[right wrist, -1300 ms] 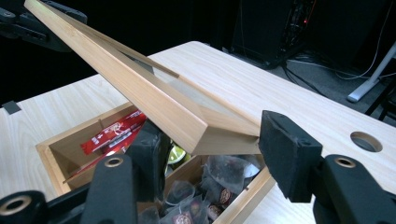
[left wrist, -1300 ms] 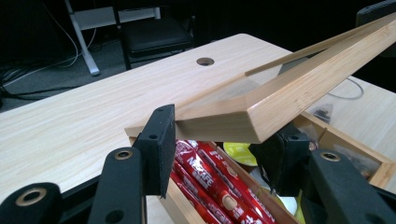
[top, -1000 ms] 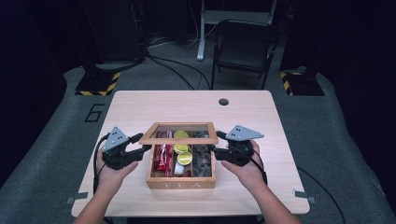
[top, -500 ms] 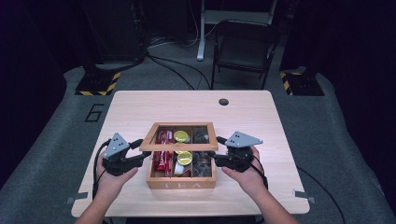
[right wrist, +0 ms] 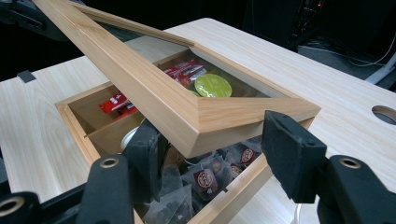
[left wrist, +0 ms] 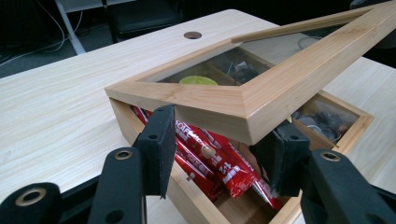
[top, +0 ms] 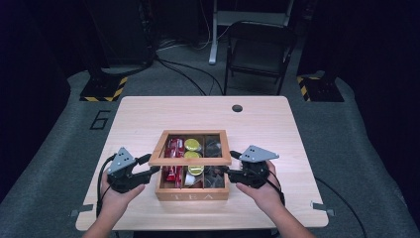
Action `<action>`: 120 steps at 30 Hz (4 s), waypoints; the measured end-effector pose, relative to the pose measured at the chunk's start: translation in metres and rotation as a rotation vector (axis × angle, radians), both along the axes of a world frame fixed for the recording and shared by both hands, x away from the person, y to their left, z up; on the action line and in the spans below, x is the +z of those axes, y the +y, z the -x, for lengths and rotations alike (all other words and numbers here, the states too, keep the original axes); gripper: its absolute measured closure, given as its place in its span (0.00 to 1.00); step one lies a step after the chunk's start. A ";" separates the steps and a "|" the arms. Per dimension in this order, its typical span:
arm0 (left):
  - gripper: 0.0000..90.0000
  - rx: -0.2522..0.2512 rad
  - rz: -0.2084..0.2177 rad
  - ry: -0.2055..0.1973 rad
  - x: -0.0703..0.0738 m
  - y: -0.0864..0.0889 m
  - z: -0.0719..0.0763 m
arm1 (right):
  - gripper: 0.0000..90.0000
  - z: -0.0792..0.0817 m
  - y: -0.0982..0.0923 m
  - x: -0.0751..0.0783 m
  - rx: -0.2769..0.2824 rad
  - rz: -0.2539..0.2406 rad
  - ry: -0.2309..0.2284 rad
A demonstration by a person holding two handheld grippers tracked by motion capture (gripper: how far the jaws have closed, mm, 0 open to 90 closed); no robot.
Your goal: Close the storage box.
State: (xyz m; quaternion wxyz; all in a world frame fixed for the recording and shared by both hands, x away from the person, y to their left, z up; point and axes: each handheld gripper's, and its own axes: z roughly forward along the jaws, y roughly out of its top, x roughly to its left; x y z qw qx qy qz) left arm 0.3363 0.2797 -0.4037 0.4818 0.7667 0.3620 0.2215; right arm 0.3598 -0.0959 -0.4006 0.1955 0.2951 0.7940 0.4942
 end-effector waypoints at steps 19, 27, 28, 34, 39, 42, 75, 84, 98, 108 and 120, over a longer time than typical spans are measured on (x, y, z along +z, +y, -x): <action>0.56 -0.014 -0.037 0.017 -0.024 -0.001 0.020 | 0.47 0.019 -0.002 -0.023 0.006 0.029 0.023; 0.56 -0.022 -0.048 0.037 -0.033 -0.001 0.023 | 0.48 0.022 -0.001 -0.033 0.008 0.045 0.043; 0.56 -0.022 -0.043 0.037 -0.034 -0.001 0.023 | 0.48 0.022 -0.002 -0.034 0.014 0.047 0.039; 0.56 -0.027 -0.025 0.051 -0.041 0.001 0.024 | 0.48 0.024 -0.003 -0.040 0.016 0.036 0.062; 0.56 -0.035 -0.034 0.061 -0.047 0.000 0.024 | 0.48 0.024 -0.003 -0.047 0.018 0.031 0.084; 0.56 -0.044 -0.035 0.071 -0.049 0.001 0.023 | 0.50 0.023 -0.004 -0.051 0.026 0.027 0.104; 0.40 -0.091 -0.096 0.222 -0.061 -0.004 0.022 | 0.46 0.020 0.001 -0.064 0.091 0.185 0.210; 0.39 -0.083 -0.097 0.204 -0.061 -0.004 0.022 | 0.36 0.020 -0.001 -0.060 0.078 0.132 0.175; 0.41 -0.006 -0.041 0.134 -0.046 0.014 0.017 | 0.39 0.014 -0.017 -0.043 0.033 0.067 0.128; 0.42 0.087 -0.031 0.125 -0.049 0.037 0.008 | 0.40 0.009 -0.031 -0.044 -0.035 0.053 0.126; 0.42 0.142 -0.037 0.159 -0.061 0.050 -0.006 | 0.42 0.003 -0.037 -0.060 -0.094 0.052 0.137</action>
